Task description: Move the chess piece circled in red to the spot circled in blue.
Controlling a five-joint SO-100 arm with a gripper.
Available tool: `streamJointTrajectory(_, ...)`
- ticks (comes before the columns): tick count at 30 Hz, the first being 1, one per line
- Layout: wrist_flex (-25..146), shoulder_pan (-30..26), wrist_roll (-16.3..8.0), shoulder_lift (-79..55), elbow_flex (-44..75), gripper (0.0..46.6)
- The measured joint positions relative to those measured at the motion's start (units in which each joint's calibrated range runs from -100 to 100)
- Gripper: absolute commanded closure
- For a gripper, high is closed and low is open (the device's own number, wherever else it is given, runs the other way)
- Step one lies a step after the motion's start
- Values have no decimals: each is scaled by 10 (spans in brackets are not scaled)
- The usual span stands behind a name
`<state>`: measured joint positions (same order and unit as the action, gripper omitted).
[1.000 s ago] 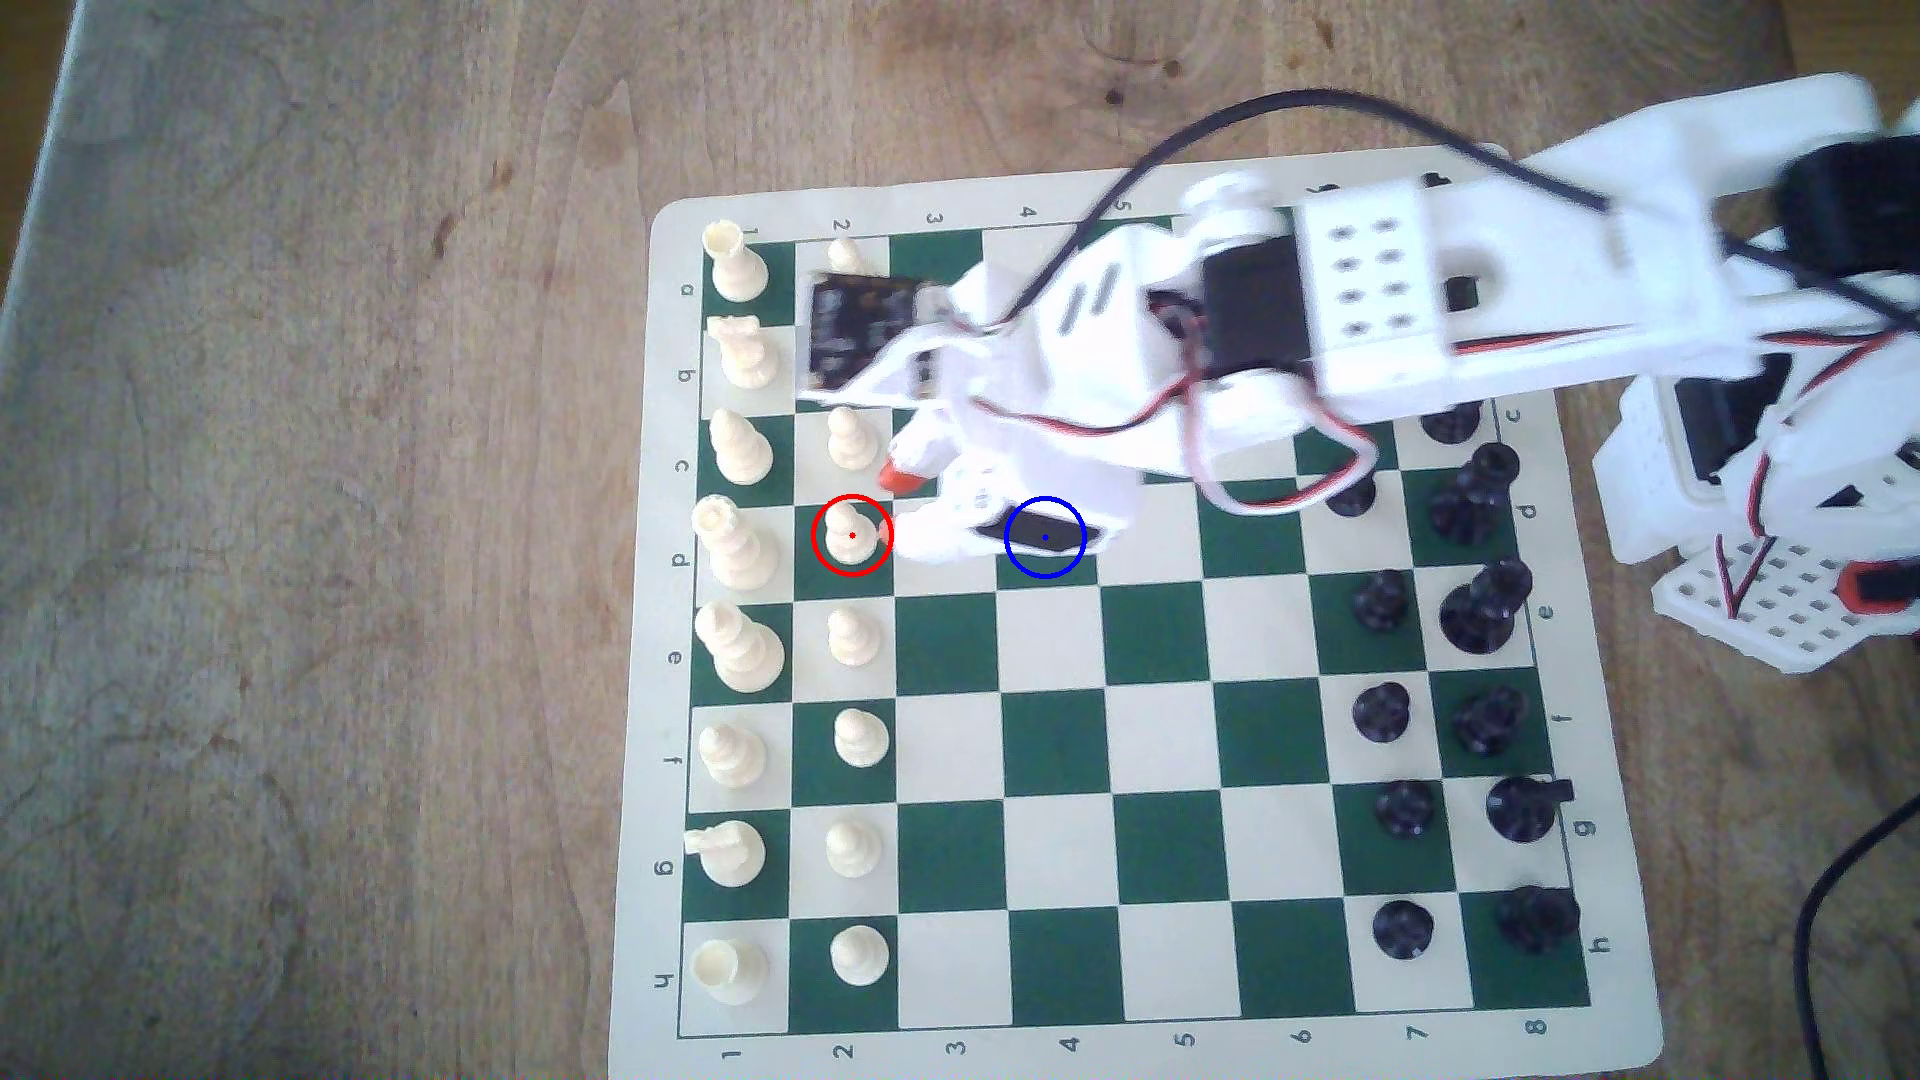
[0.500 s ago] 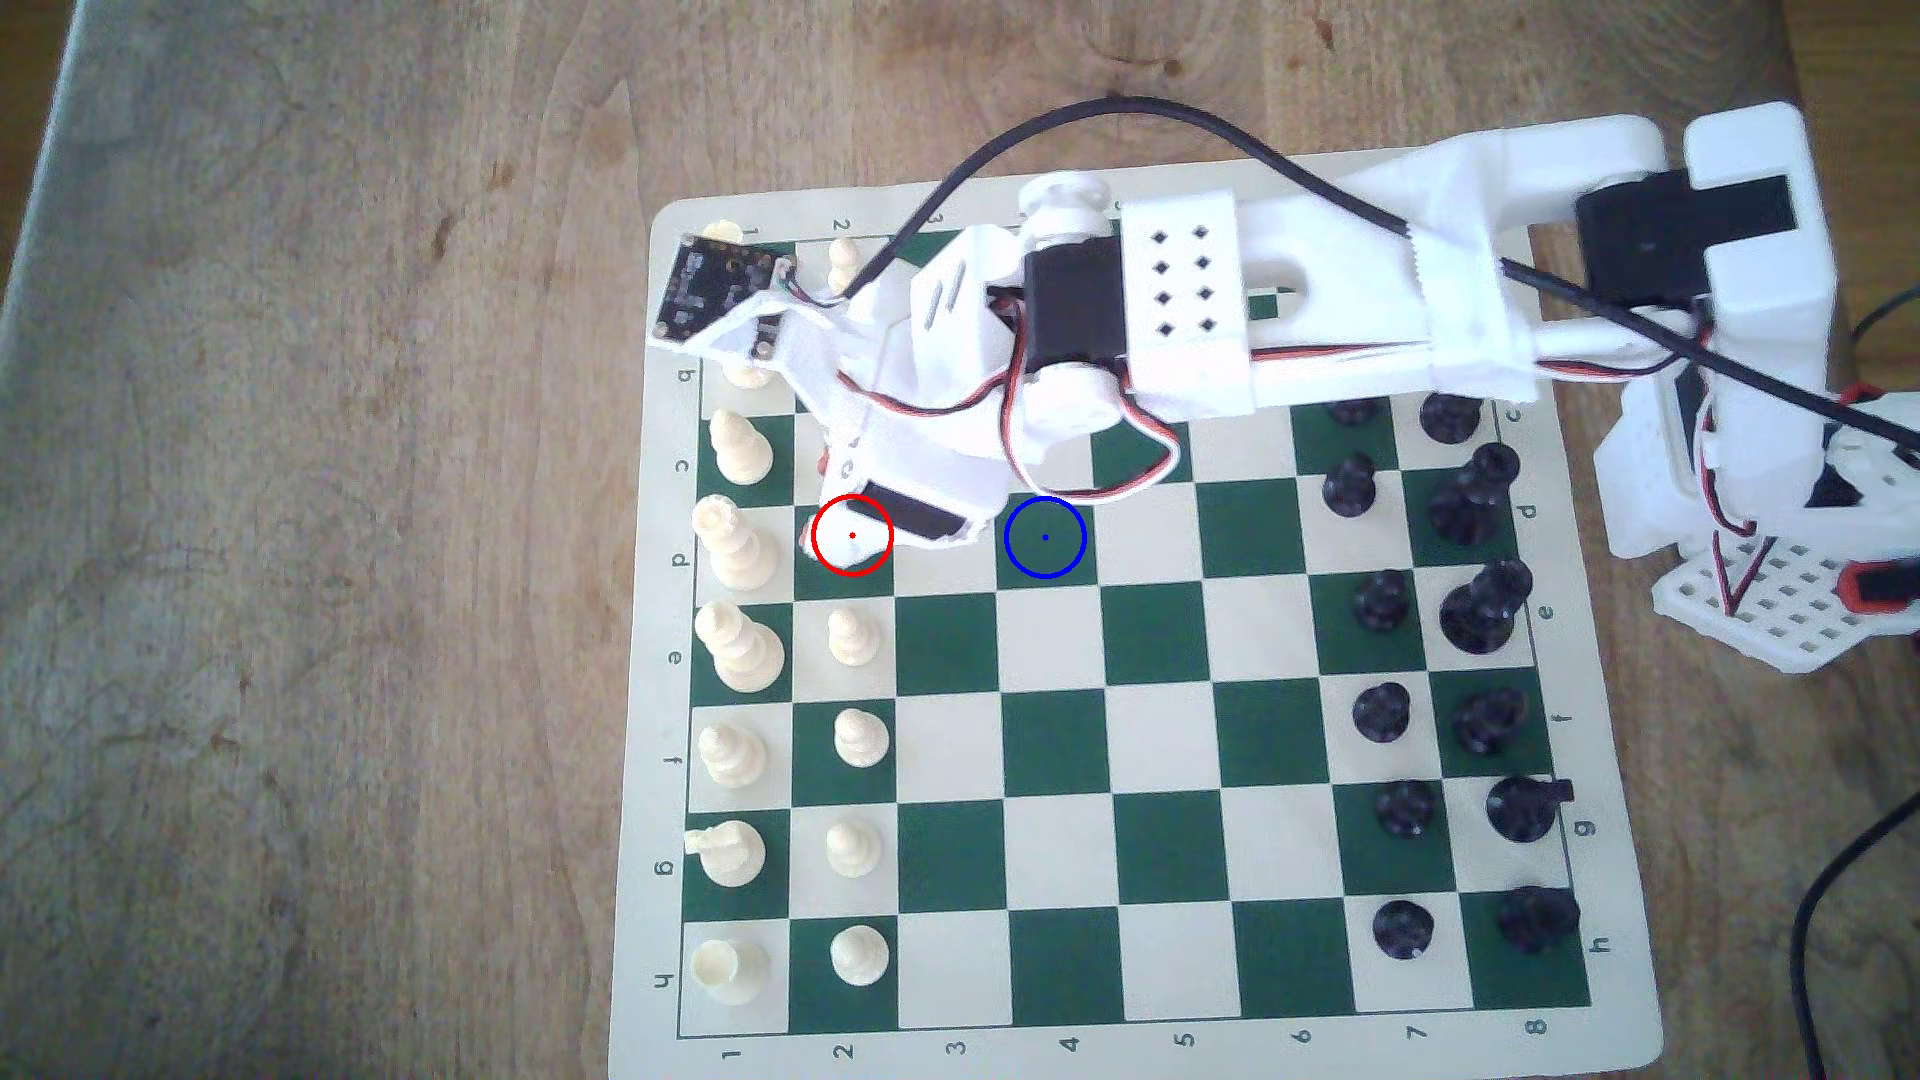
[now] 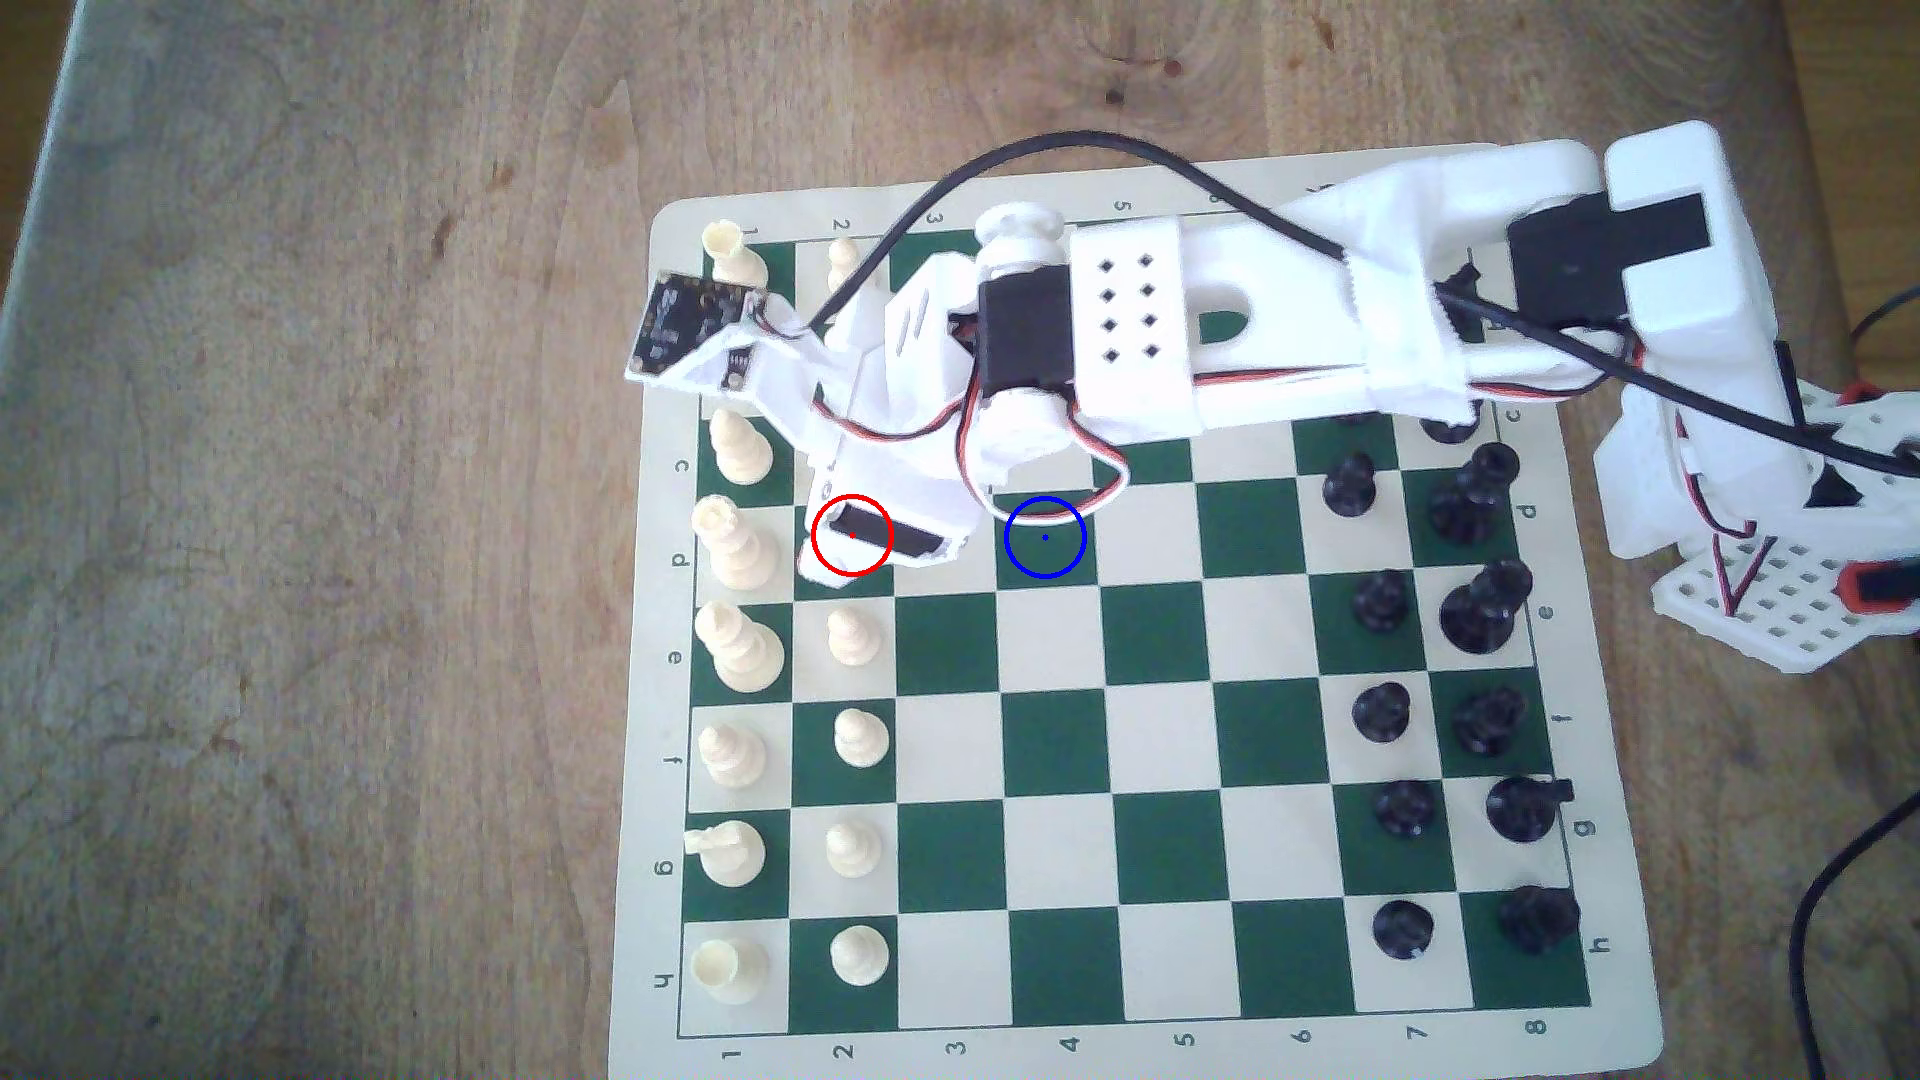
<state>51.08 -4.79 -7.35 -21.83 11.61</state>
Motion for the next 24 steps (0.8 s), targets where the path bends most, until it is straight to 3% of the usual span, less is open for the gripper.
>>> streamJointTrajectory(24,-11,13,11,-36,4,343)
